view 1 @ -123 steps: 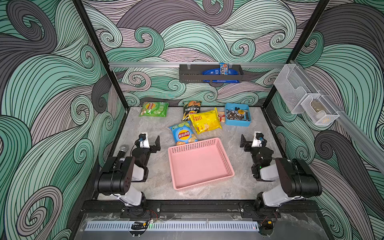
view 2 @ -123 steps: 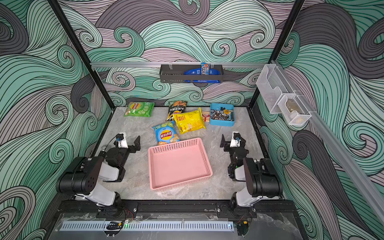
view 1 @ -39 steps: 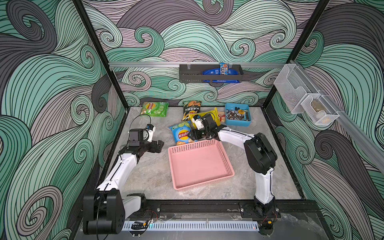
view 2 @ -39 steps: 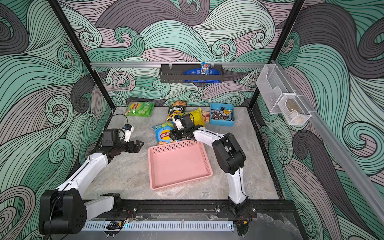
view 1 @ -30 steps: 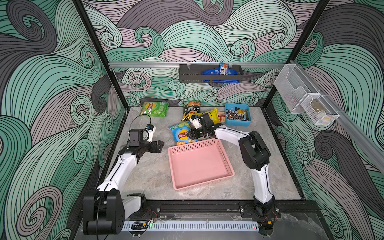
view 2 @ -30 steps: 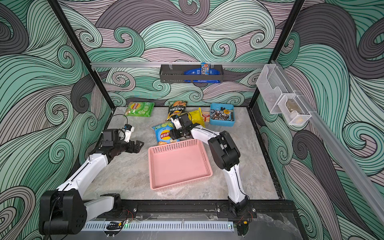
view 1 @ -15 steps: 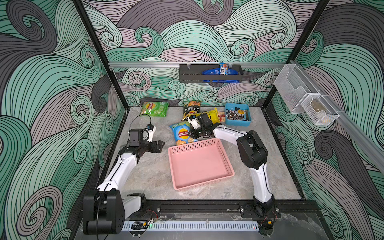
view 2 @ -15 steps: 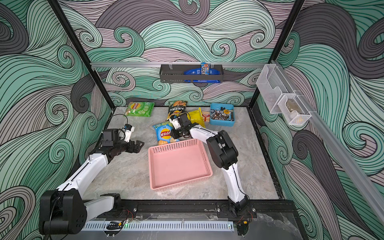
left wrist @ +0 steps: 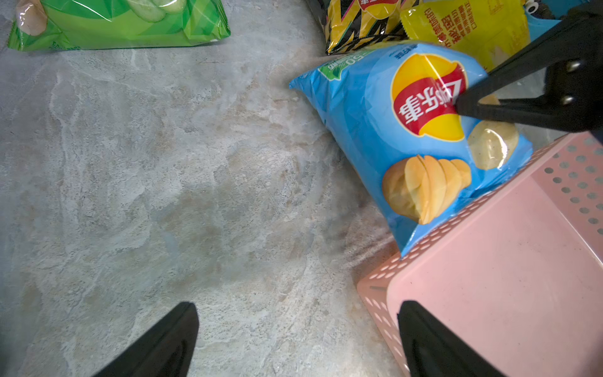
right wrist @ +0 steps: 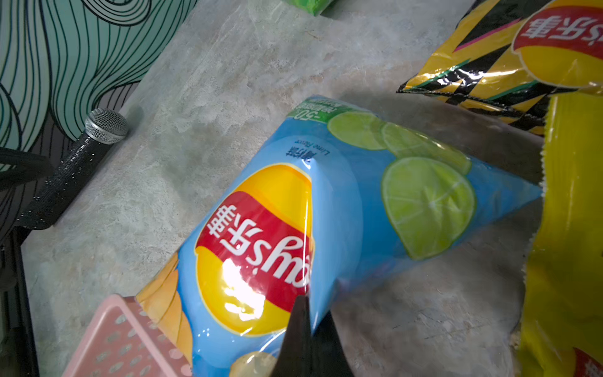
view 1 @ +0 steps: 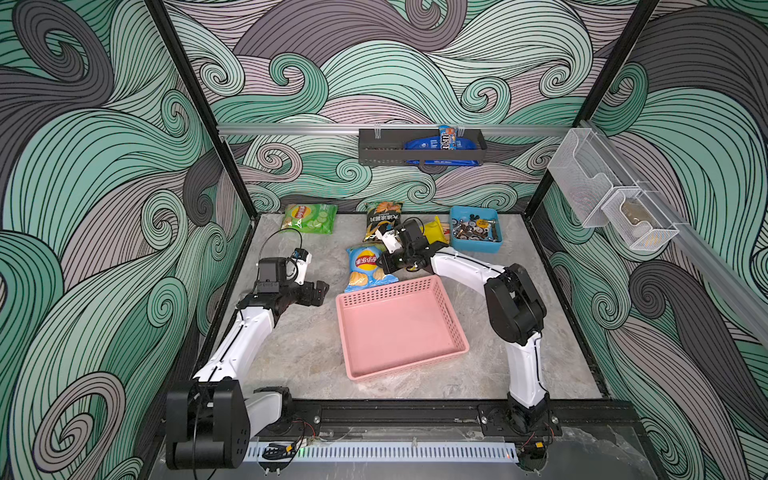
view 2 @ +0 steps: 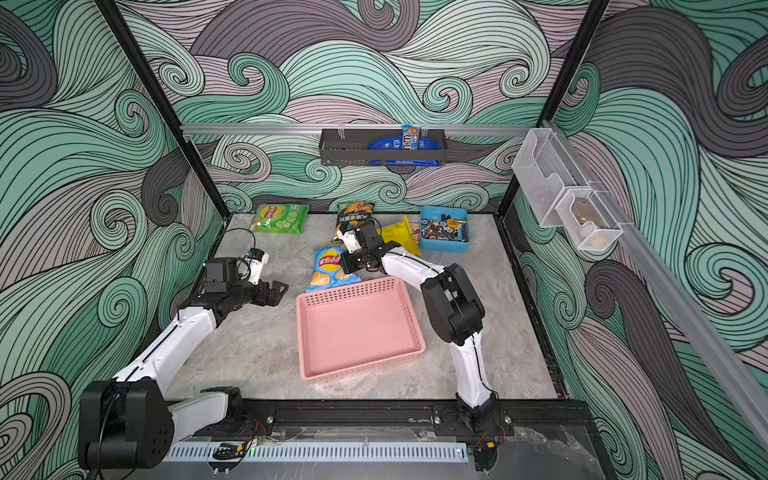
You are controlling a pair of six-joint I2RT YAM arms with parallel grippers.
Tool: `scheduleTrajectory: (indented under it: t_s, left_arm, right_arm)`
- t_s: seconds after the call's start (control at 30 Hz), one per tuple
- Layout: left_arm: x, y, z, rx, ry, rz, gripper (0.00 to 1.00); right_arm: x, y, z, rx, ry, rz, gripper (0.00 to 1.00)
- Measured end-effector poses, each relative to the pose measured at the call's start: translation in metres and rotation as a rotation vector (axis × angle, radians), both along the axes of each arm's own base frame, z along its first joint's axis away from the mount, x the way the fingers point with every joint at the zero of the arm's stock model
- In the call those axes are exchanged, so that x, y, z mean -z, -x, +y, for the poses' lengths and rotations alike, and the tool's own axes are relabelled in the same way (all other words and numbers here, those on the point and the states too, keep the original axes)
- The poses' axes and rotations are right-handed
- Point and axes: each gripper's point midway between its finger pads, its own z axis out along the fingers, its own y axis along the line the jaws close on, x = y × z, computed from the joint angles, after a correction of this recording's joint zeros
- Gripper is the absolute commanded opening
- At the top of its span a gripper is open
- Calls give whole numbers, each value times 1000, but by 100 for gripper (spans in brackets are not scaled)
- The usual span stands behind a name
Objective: Put the potato chips into the basket
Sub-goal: Pick up the potato chip from the center of the board, then place the potato chip in the basket.
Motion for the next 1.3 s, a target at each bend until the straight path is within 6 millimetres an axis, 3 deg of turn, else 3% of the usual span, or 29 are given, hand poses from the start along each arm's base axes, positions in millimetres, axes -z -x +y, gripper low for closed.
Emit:
scheduleTrajectory:
  t_s: [0.17,0.33,0.43,0.53,0.67,0.97,1.13,1.3]
  left_arm:
    - [0,0,0,0,0,-2,98]
    - [0,0,0,0,-1,-2,98]
    - [0,0,0,0,-1,-3,98]
    - [-1,-1,0,0,-1,-5,98]
    - [-1,-1,0,-1,-1,-5,98]
    - [-1,-1,0,0,-1,-9,98]
    - [-1,-2,0,0,0,-12,98]
    - [0,-3,0,1,-1,-10,98]
  right_arm:
    - [-45,4,3,4,-57,-53,0]
    - [-104,14,3,1,-125,-134,0]
    - [-139,35,-5,-4,-166,-187,0]
    - [-152,65,-20,-10,-177,-210,0]
    - [-142,105,-39,-17,-161,-208,0]
    - [-71,213,-54,-121,-72,-158,0]
    - [-42,231,-64,-109,-78,-137,0]
    - [-22,235,-51,-117,-55,-131,0]
